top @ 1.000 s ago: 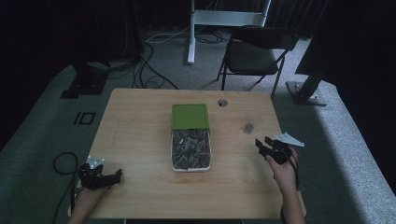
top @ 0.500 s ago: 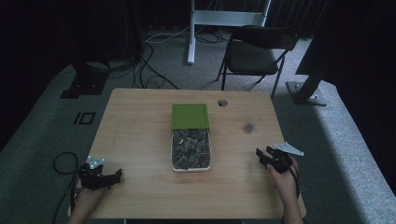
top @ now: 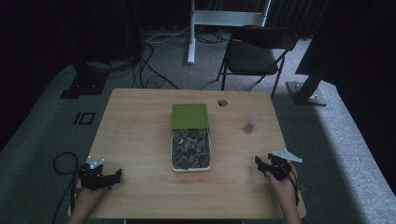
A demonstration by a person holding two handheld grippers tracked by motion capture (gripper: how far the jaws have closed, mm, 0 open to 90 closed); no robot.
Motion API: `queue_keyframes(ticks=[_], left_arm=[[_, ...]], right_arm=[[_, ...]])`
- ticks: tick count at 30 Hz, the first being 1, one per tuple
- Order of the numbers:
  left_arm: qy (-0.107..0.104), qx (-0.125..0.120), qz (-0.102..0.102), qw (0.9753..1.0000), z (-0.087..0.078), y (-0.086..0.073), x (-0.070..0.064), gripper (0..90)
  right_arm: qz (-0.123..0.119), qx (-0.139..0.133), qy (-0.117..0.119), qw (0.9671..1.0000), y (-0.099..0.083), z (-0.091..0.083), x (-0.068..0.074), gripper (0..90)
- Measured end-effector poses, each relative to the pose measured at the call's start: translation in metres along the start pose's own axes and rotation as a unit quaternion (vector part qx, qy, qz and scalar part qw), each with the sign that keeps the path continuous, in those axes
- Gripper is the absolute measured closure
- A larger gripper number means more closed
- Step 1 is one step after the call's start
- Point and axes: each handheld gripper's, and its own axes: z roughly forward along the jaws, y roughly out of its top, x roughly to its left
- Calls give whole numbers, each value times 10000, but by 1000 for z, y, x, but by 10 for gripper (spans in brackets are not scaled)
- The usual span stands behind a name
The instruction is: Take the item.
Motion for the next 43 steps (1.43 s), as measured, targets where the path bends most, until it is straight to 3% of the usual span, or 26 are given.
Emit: queue_keyframes(ticks=[8,15,22,28,30,43], left_arm=[[1,-3,-3,10000,0,0,0,23],[0,0,0,10000,0,0,0,23],[1,-1,0,10000,0,0,0,23],[1,0,2,10000,0,0,0,23],[2,0,1,10000,0,0,0,23],[24,-4,-22,10000,0,0,0,23]], right_arm=[[-42,205,-117,9997,-9,-4,0,330],[-31,425,-36,9991,-17,-1,-2,287],[-76,462,-17,9989,-20,-1,-2,276],[-515,586,-82,9969,-22,-1,5,197],[-450,621,-144,9970,-22,0,4,142],[-410,653,-177,9969,-22,1,4,127]])
